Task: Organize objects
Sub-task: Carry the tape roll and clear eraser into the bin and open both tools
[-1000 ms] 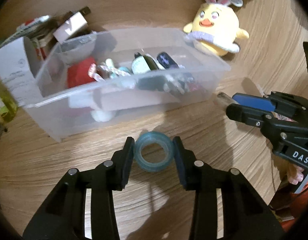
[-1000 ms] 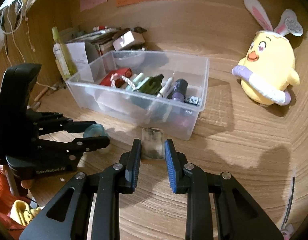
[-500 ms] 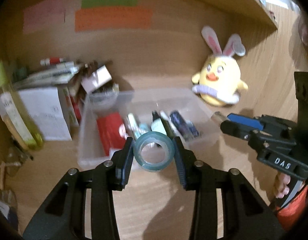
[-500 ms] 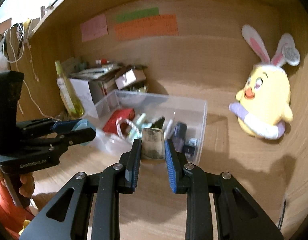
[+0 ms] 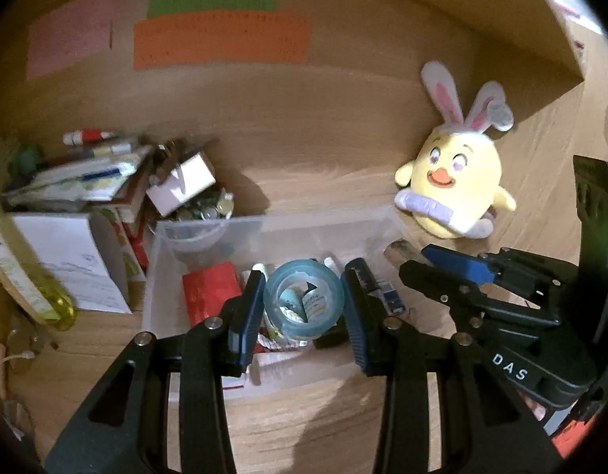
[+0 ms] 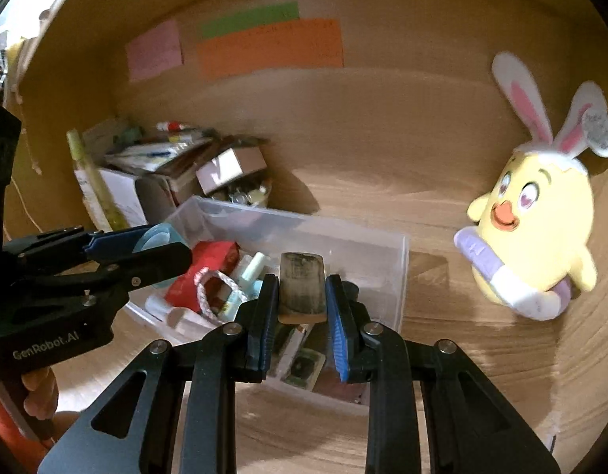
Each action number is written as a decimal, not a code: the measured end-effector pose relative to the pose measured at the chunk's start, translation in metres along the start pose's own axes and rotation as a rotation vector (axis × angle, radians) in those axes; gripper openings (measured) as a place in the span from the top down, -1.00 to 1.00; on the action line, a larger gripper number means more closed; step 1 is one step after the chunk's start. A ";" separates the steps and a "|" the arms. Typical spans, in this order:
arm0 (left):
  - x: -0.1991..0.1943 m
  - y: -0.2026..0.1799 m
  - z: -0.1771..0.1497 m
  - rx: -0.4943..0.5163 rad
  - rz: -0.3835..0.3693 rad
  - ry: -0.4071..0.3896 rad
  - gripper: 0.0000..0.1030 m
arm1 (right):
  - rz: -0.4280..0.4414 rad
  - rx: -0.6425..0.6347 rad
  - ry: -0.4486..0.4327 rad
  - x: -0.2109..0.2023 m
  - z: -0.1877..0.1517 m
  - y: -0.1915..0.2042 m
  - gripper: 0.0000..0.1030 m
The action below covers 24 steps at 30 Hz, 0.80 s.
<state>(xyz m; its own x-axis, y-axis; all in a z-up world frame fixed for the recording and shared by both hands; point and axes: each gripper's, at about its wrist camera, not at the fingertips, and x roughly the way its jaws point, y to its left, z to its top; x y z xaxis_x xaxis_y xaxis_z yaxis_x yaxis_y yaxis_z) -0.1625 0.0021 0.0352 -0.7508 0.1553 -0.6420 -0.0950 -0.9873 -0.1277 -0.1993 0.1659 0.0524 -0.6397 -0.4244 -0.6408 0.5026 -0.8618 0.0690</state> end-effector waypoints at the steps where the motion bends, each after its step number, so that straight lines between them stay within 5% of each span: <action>1: 0.006 0.001 -0.001 -0.003 0.000 0.015 0.25 | -0.002 0.000 0.014 0.005 -0.001 -0.001 0.58; 14: 0.059 0.008 -0.017 -0.012 0.012 0.152 0.25 | -0.013 -0.003 0.121 0.045 -0.017 -0.008 0.57; 24: 0.030 0.000 -0.013 0.019 0.018 0.077 0.20 | 0.004 -0.005 0.112 0.032 -0.014 -0.006 0.56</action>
<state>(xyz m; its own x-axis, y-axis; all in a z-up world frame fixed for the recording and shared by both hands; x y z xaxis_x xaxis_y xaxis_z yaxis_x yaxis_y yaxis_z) -0.1765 0.0075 0.0065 -0.6998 0.1389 -0.7007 -0.0945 -0.9903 -0.1019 -0.2143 0.1613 0.0208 -0.5689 -0.3940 -0.7219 0.5078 -0.8587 0.0685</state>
